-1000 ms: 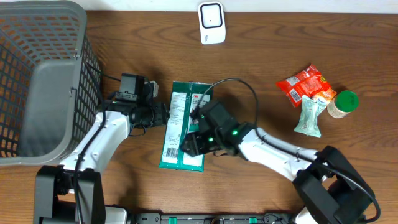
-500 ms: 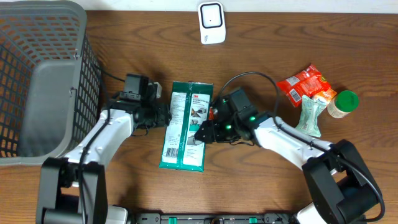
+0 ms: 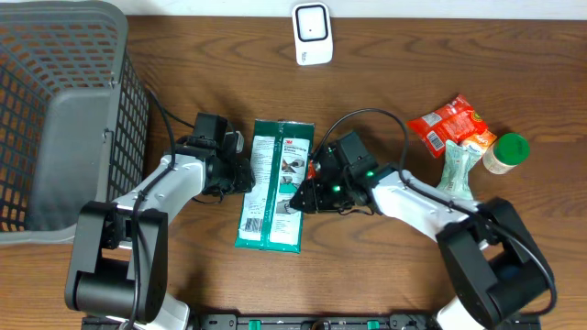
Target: Scan the item barcode
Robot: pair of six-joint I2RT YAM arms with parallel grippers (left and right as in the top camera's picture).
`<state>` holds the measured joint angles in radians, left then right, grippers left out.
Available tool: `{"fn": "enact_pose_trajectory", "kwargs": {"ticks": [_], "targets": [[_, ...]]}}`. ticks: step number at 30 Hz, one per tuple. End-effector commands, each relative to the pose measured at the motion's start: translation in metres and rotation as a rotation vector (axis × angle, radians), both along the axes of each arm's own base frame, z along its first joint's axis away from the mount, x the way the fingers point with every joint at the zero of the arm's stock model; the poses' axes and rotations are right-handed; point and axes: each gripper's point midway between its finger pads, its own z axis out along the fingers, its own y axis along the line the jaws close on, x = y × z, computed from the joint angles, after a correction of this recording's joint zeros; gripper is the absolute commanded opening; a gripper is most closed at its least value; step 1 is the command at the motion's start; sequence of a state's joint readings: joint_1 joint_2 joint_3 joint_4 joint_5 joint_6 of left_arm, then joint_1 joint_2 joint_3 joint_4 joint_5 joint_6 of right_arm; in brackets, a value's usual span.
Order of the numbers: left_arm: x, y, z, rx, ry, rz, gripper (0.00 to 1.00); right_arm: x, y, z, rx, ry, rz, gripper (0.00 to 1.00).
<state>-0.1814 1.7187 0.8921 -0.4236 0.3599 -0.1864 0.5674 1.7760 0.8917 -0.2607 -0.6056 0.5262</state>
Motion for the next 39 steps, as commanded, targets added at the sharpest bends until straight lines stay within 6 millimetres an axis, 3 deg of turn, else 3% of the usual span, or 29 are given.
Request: {"fn": "enact_pose_trajectory", "kwargs": {"ticks": [1,16,20,25,28,29,34,39], "targets": [[-0.010,0.004,-0.010,0.021,0.044,0.003,0.43,-0.008,0.007,-0.014,-0.017,0.028,0.004,0.49],[-0.027,0.007,-0.019,0.031,0.099,0.002,0.37,0.009,0.045,-0.038,0.097,-0.029,0.006,0.45],[-0.032,0.008,-0.022,0.033,0.110,0.001,0.36,0.003,0.061,-0.037,0.195,-0.033,0.076,0.40],[-0.030,0.006,-0.021,0.025,0.100,-0.010,0.36,0.007,0.065,-0.033,0.223,-0.081,0.106,0.35],[-0.025,0.001,-0.018,-0.007,0.079,-0.015,0.37,0.008,0.065,-0.032,0.226,-0.094,0.113,0.09],[-0.022,0.000,-0.016,-0.011,0.069,-0.015,0.38,0.008,0.065,-0.031,0.227,-0.096,0.114,0.05],[-0.002,-0.003,0.010,-0.026,-0.022,-0.014,0.42,0.008,0.064,-0.021,0.227,-0.158,0.160,0.01],[0.022,0.001,0.068,-0.053,-0.208,0.008,0.45,0.014,0.049,-0.006,0.177,-0.202,0.159,0.01]]}}
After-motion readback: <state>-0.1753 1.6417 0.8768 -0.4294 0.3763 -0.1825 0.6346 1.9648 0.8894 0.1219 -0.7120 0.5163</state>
